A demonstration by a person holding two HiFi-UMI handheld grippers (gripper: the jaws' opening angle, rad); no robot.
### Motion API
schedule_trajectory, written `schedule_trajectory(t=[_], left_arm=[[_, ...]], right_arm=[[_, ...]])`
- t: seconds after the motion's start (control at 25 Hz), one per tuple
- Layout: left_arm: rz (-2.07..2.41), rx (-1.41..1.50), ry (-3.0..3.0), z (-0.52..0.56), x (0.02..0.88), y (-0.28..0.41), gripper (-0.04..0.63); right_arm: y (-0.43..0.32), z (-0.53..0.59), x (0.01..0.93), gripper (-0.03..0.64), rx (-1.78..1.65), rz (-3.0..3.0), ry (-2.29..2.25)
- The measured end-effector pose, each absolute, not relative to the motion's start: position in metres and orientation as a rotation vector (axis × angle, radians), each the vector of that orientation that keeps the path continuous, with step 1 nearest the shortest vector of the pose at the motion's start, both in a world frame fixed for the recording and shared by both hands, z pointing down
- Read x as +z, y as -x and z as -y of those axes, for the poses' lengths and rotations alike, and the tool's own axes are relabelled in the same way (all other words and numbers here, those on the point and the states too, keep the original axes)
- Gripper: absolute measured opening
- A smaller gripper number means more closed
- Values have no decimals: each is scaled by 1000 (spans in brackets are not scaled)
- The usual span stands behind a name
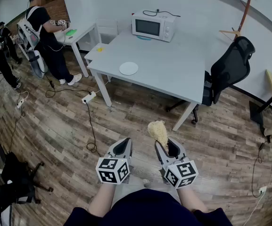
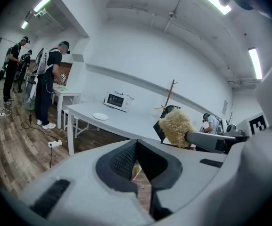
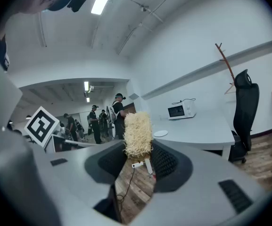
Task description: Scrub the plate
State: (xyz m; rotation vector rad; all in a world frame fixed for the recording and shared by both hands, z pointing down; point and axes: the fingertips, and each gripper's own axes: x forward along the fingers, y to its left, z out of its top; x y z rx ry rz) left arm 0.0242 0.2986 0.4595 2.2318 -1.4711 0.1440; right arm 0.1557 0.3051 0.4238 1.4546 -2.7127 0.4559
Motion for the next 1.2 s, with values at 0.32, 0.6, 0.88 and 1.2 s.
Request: schedule_trajectory(t=[0.32,0.6,0.88,1.2], left_arm=[[1478,130,-2226,-321,463,-35,18],[1480,113,-2231,-321,459,-39,18],[1485,116,-2232,-323,459,-39,18],[1490,128,-2190,-317,468,-29,18]], right_arm=[[-167,-328,423,163,424,2704,-1443],[-172,-330,421,163,407,2694,-1442],[-166,-329,421,164,421,2719,-1416],[-153,-319,431,164,480,2713,-1367]])
